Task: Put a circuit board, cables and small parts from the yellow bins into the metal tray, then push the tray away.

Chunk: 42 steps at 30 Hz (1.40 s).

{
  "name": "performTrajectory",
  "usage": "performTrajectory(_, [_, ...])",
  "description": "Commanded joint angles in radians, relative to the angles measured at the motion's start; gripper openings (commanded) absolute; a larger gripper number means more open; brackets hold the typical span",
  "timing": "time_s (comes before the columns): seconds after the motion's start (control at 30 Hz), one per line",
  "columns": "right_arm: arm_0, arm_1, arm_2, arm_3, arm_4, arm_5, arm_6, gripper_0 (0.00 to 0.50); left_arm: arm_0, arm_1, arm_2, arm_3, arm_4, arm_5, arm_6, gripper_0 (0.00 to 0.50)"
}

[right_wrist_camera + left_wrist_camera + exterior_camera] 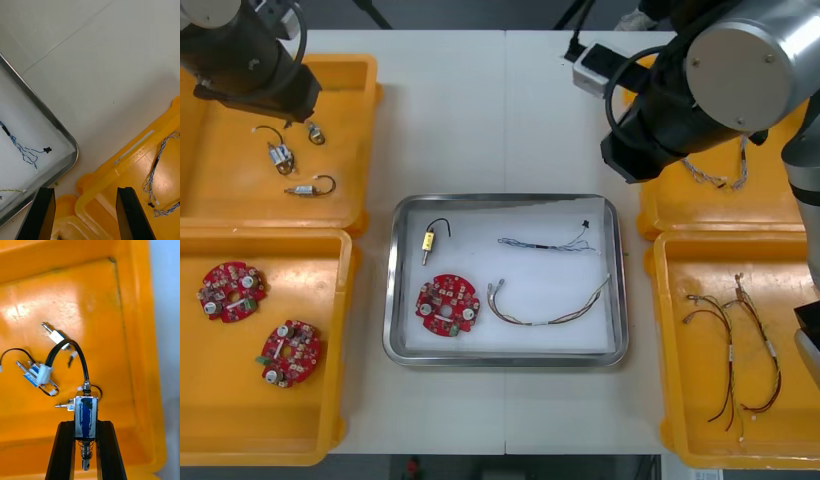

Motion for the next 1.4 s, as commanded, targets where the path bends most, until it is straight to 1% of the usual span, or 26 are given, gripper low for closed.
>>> performTrajectory(0.03, [0.074, -0.022, -0.144, -0.064, 0.002, 0.003, -0.09, 0.467, 0.05, 0.044, -0.012, -0.196, 0.056, 0.098, 0.26, 0.0])
performTrajectory(0.07, [0.086, -0.025, -0.169, -0.068, 0.0, 0.003, -0.105, 0.476, 0.059, 0.044, -0.012, -0.233, 0.069, 0.121, 0.299, 0.0])
performTrajectory(0.1, [0.086, -0.025, -0.169, -0.068, 0.0, 0.003, -0.105, 0.476, 0.059, 0.044, -0.012, -0.233, 0.069, 0.121, 0.299, 0.0])
performTrajectory(0.13, [0.101, -0.029, -0.201, -0.071, 0.003, 0.003, -0.116, 0.484, 0.073, 0.044, -0.012, -0.294, 0.084, 0.155, 0.349, 0.0])
performTrajectory(0.27, [0.132, -0.037, -0.262, -0.071, 0.011, 0.003, -0.122, 0.487, 0.099, 0.044, -0.013, -0.405, 0.124, 0.203, 0.432, 0.0])
performTrajectory(0.3, [0.138, -0.037, -0.271, -0.071, 0.013, 0.003, -0.124, 0.488, 0.105, 0.044, -0.012, -0.418, 0.13, 0.203, 0.444, 0.0])
performTrajectory(0.33, [0.156, -0.037, -0.305, -0.071, 0.016, 0.003, -0.127, 0.491, 0.121, 0.045, -0.012, -0.474, 0.147, 0.203, 0.48, 0.0])
performTrajectory(0.4, [0.183, -0.045, -0.34, -0.071, 0.017, 0.003, -0.13, 0.491, 0.137, 0.044, -0.015, -0.524, 0.17, 0.203, 0.509, 0.0])
performTrajectory(0.5, [0.221, -0.051, -0.385, -0.071, 0.01, 0.003, -0.133, 0.491, 0.144, 0.044, -0.039, -0.569, 0.194, 0.203, 0.562, 0.0])
performTrajectory(0.6, [0.256, -0.057, -0.422, -0.072, 0.005, 0.003, -0.139, 0.492, 0.144, 0.033, -0.075, -0.599, 0.197, 0.203, 0.612, 0.001])
performTrajectory(0.73, [0.308, -0.071, -0.48, -0.081, -0.003, 0.003, -0.148, 0.491, 0.144, 0.004, -0.141, -0.639, 0.182, 0.203, 0.684, 0.0])
performTrajectory(0.87, [0.351, -0.086, -0.521, -0.091, -0.009, 0.003, -0.157, 0.491, 0.144, -0.022, -0.184, -0.642, 0.176, 0.203, 0.733, 0.0])
performTrajectory(0.93, [0.39, -0.092, -0.551, -0.106, -0.013, 0.003, -0.165, 0.493, 0.144, -0.037, -0.223, -0.642, 0.17, 0.176, 0.763, 0.0])
performTrajectory(1.0, [0.419, -0.092, -0.567, -0.121, -0.016, 0.003, -0.17, 0.493, 0.144, -0.05, -0.256, -0.642, 0.15, 0.153, 0.782, 0.0])
performTrajectory(1.17, [0.522, -0.098, -0.606, -0.169, -0.021, 0.003, -0.188, 0.493, 0.144, -0.096, -0.349, -0.618, 0.069, 0.09, 0.796, 0.0])
performTrajectory(1.23, [0.54, -0.098, -0.61, -0.173, -0.023, 0.003, -0.193, 0.491, 0.144, -0.106, -0.368, -0.602, 0.052, 0.075, 0.799, 0.0])
performTrajectory(1.4, [0.591, -0.098, -0.627, -0.189, -0.039, 0.003, -0.2, 0.492, 0.144, -0.136, -0.444, -0.538, -0.02, -0.002, 0.802, 0.0])
